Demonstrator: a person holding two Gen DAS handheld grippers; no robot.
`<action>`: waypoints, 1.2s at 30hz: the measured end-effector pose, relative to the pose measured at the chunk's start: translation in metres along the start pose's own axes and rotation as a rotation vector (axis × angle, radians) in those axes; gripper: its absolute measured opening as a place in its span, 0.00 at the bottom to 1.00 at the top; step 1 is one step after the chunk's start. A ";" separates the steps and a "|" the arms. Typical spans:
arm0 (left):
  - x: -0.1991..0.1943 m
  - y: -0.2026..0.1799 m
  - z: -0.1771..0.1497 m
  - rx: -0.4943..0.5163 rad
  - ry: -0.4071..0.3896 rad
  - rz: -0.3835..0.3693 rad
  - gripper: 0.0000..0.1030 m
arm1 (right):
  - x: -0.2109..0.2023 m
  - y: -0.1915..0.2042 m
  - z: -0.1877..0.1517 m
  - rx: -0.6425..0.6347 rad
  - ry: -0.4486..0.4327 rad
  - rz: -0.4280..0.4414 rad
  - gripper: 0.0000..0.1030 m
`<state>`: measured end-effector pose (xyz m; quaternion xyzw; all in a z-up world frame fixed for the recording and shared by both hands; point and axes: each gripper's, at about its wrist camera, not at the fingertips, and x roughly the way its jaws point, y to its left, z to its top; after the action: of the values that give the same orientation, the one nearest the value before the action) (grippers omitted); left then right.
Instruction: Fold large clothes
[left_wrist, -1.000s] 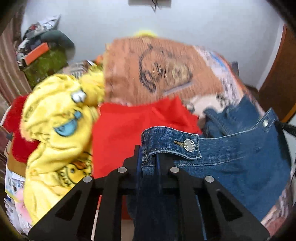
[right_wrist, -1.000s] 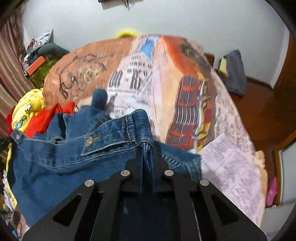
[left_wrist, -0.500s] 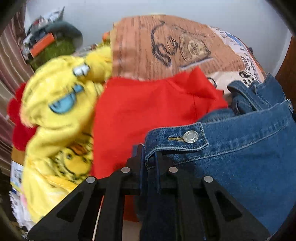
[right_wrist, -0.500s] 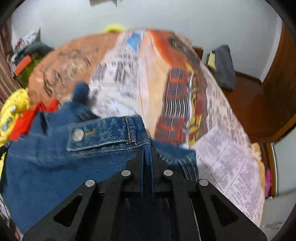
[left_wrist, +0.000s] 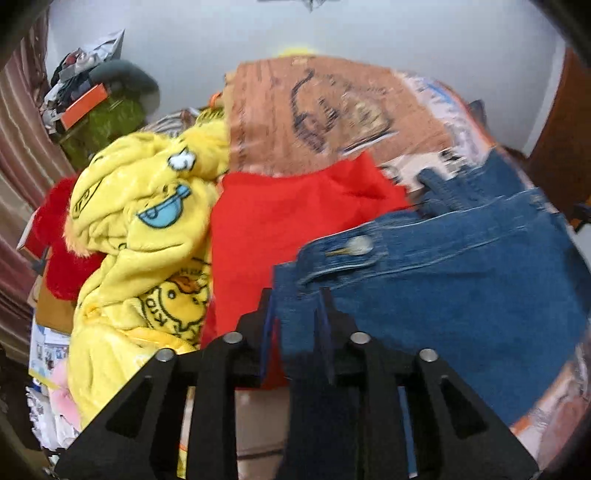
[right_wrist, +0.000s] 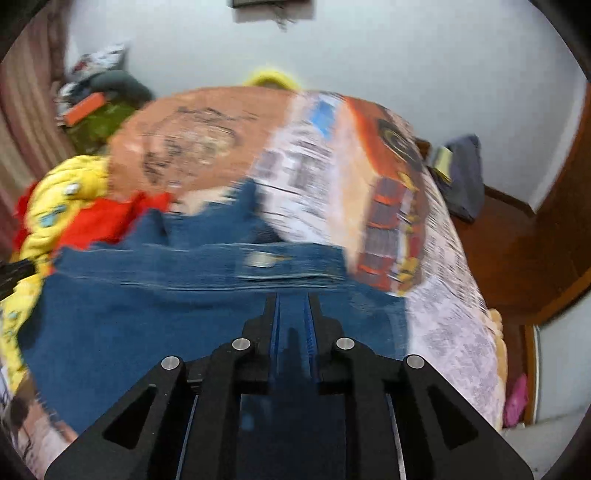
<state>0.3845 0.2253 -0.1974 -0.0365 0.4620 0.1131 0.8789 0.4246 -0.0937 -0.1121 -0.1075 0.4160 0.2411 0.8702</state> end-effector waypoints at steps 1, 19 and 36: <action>-0.008 -0.006 -0.001 0.004 -0.013 -0.027 0.40 | -0.002 0.012 0.000 -0.016 -0.005 0.029 0.25; 0.032 -0.076 -0.052 0.059 0.036 -0.123 0.81 | 0.054 0.090 -0.047 -0.160 0.118 0.141 0.84; 0.006 0.015 -0.103 -0.102 0.047 0.039 0.89 | 0.004 -0.023 -0.090 0.040 0.070 -0.082 0.84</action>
<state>0.3017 0.2238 -0.2607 -0.0750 0.4767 0.1527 0.8625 0.3783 -0.1472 -0.1723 -0.1155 0.4459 0.1930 0.8663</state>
